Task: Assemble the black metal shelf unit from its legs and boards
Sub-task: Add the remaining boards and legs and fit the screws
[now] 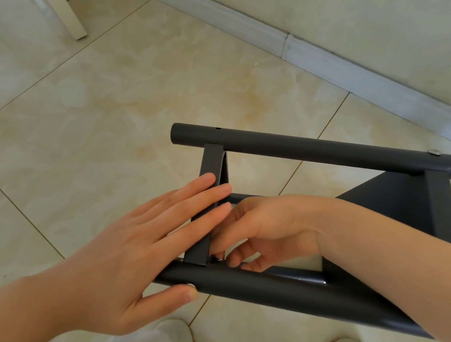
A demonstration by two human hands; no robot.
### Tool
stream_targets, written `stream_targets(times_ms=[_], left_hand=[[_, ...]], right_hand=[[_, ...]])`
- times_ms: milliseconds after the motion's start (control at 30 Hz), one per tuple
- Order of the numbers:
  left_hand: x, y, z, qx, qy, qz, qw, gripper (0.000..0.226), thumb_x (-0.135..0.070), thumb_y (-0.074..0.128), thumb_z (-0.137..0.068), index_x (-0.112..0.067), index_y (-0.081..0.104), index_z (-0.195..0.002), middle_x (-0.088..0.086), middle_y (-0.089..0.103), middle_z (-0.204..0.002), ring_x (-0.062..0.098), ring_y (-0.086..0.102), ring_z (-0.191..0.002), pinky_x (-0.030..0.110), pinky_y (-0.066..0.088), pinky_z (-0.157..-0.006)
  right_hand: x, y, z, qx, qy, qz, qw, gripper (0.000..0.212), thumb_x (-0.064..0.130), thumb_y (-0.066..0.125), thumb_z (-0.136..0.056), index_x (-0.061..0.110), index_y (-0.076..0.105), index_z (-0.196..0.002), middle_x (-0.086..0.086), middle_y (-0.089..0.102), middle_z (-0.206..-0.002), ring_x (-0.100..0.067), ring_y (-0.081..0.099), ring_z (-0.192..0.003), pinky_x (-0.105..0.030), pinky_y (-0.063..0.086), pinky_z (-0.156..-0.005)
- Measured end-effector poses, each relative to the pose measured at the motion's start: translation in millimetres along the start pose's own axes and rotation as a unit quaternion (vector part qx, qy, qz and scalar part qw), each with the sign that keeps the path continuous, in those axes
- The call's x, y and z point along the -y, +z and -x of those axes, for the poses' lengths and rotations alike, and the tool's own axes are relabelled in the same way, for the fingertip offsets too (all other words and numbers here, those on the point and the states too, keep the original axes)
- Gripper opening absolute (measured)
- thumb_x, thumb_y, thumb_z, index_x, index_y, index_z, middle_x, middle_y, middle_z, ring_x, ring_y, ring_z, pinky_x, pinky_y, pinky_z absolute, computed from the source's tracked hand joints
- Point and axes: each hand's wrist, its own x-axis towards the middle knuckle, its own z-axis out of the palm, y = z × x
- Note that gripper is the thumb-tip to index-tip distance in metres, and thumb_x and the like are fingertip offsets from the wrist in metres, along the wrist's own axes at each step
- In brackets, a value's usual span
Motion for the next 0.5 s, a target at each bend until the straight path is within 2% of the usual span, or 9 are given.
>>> stream_targets(times_ms=[67,200,367,500], left_hand=[[0.0,0.2,0.4,0.000,0.000,-0.002,1.000,0.070,-0.050,0.031,-0.103,-0.005,0.026,-0.157,0.006,0.017,-0.168,0.029,0.013,-0.155,0.038,0.019,-0.123],[0.9,-0.4,0.8,0.004,-0.003,0.001,1.000,0.070,-0.050,0.032,-0.103,-0.006,0.024,-0.157,0.005,0.016,-0.168,0.028,0.011,-0.155,0.036,0.017,-0.124],[0.5,0.6,0.3,0.002,-0.001,0.002,1.000,0.071,-0.049,0.034,-0.102,-0.006,0.024,-0.157,0.006,0.016,-0.168,0.029,0.011,-0.155,0.035,0.016,-0.124],[0.6,-0.1,1.2,0.003,-0.005,-0.002,1.000,0.071,-0.049,0.033,-0.102,-0.006,0.025,-0.157,0.005,0.016,-0.168,0.028,0.011,-0.155,0.035,0.016,-0.124]], right_hand=[[-0.1,0.5,-0.3,-0.010,0.008,0.013,1.000,0.005,0.016,0.068,-0.089,0.014,0.072,-0.088,-0.003,0.059,-0.090,-0.015,0.049,-0.078,-0.030,0.042,-0.082],[-3.7,7.0,-7.7,-0.033,0.014,0.012,0.999,0.022,0.018,0.068,-0.089,0.009,0.070,-0.108,-0.004,0.060,-0.093,-0.018,0.051,-0.084,-0.032,0.046,-0.085],[0.3,0.4,-1.4,-0.002,0.001,0.002,1.000,0.004,0.015,0.068,-0.089,0.014,0.072,-0.089,-0.003,0.060,-0.090,-0.014,0.050,-0.076,-0.029,0.043,-0.078],[-0.3,1.2,-1.6,-0.015,-0.002,0.029,0.999,0.007,0.015,0.069,-0.088,0.015,0.072,-0.082,-0.001,0.059,-0.084,-0.012,0.049,-0.072,-0.027,0.041,-0.074]])
